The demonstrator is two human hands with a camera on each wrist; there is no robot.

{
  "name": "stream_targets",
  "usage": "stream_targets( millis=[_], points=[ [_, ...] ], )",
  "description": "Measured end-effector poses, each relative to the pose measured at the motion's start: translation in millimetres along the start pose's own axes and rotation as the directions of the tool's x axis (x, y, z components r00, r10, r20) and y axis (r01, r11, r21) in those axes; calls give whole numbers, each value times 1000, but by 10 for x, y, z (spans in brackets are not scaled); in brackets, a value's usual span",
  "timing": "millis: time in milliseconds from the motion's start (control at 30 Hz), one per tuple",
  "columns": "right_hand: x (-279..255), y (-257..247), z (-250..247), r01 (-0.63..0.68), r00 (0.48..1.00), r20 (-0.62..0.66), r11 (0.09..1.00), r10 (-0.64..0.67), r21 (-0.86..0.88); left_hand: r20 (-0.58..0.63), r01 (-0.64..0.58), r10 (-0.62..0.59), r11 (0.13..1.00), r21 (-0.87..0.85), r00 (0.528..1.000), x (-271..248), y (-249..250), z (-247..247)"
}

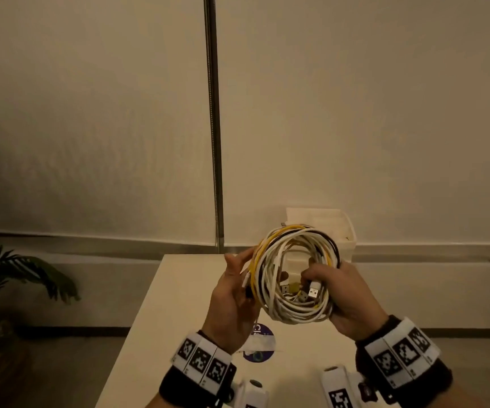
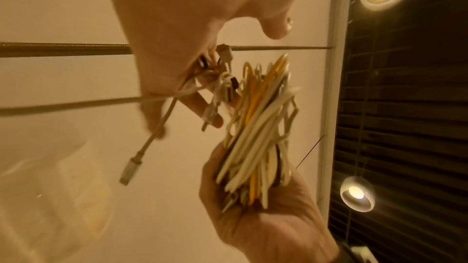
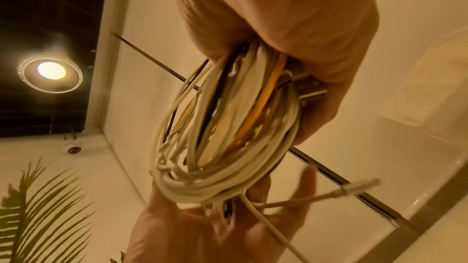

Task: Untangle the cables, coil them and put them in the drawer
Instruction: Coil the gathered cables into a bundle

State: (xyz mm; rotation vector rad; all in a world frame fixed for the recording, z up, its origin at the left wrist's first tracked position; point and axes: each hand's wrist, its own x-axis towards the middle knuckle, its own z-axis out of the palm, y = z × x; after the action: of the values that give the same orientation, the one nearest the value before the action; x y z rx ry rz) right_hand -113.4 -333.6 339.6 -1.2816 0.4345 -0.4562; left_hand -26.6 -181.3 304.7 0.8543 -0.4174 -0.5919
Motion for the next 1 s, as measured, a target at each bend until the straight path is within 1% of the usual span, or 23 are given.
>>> stream_targets(
  millis=[100,200,233,267,367,433,467,500,533,600,633,700,767,867,933,1000],
  points=[
    [-41,20,-5,-60,998,12,991,59,118,-21,-134,137,986,101,990,-45,-48,-32],
    [-33,2,-25,-151,988,27,949,149,276,10,-214,215,963,163,977,-108,-159,-27],
    [-40,16,-15,-181,983,28,933,181,311,-19,-234,240,959,161,971,-124,-182,9],
    [-49,48,6,-202,978,30,921,204,333,-76,-251,264,957,142,962,-134,-176,69],
    [-156,225,126,-260,965,61,904,255,340,-273,-299,290,954,9,917,-111,-125,235],
    [-223,324,190,-284,958,60,901,280,327,-391,-299,247,951,-76,886,-76,-95,267],
    [-252,344,210,-273,961,41,910,275,311,-420,-291,215,948,-125,882,-72,-83,260],
    [-272,345,218,-253,966,22,922,258,292,-408,-283,187,941,-188,894,-66,-83,228],
    [-289,339,216,-237,970,11,933,243,272,-374,-254,147,933,-255,916,-58,-82,195],
    [-326,313,211,-241,970,34,939,240,246,-280,-159,55,917,-366,958,-57,-46,184],
    [-350,313,204,-256,967,58,936,249,243,-262,-130,22,907,-401,965,-58,-47,176],
    [-369,338,207,-271,962,91,932,257,239,-324,-123,-35,883,-453,945,-50,-48,154],
    [-379,357,204,-254,967,71,939,244,232,-345,-109,-72,872,-478,936,-54,-70,136],
    [-381,371,183,-196,981,41,953,192,230,-339,-36,-142,883,-468,930,-62,-111,98],
    [-366,379,152,-110,993,-20,975,116,192,-273,-2,-127,904,-429,954,-103,-100,130],
    [-360,368,125,-54,996,-62,986,65,157,-227,4,-81,947,-321,971,-169,-93,140]
  ],
)
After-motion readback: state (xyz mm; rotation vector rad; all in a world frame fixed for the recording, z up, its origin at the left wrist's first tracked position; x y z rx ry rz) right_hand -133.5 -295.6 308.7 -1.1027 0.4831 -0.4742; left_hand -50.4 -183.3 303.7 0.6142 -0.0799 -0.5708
